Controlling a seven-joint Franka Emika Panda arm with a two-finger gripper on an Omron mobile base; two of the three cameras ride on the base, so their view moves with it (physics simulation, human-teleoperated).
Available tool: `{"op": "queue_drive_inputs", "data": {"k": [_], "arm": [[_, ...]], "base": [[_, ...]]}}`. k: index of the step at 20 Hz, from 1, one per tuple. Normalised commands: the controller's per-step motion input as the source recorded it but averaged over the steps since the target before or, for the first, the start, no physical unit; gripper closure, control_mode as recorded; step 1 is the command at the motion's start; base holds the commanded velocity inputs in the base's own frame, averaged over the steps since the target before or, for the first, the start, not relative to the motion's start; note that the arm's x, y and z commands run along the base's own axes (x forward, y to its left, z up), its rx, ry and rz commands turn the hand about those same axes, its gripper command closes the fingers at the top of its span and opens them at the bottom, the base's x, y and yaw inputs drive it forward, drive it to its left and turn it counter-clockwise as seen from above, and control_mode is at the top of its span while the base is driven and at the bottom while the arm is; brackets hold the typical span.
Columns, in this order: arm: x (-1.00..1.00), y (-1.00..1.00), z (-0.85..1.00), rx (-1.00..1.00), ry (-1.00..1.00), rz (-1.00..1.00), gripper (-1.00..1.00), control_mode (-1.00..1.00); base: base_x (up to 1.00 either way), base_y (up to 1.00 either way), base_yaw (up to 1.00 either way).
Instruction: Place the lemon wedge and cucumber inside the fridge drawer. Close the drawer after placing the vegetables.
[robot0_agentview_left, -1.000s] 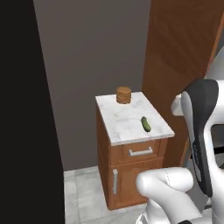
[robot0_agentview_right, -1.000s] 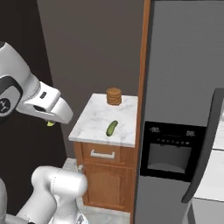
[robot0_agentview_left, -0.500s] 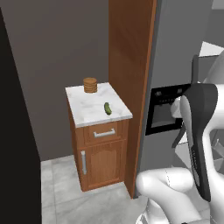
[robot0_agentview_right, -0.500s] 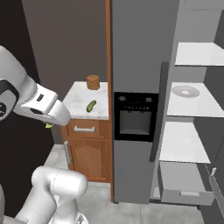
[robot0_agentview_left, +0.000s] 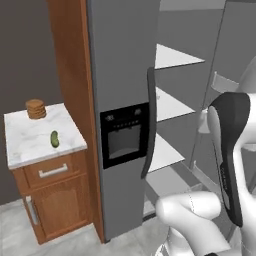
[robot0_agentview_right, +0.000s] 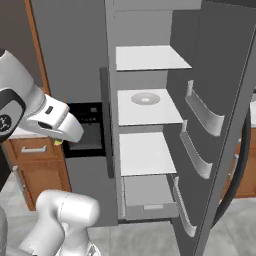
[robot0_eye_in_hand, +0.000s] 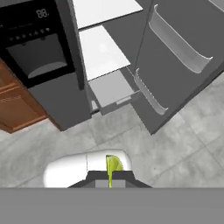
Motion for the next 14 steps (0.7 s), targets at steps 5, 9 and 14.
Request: {"op": "queue_drive_inputs", "data": {"k": [5,9,14], "arm": [[0.0,0.0,0.0,0.0,0.0,0.0,1.0,1.0],[0.0,0.0,0.0,0.0,0.0,0.0,1.0,1.0],[0.0,0.0,0.0,0.0,0.0,0.0,1.0,1.0]], "base": [[0.4,-0.52,-0.27],[0.51,-0.24,-0.17],[0.65,0.0,-0.06]]}}
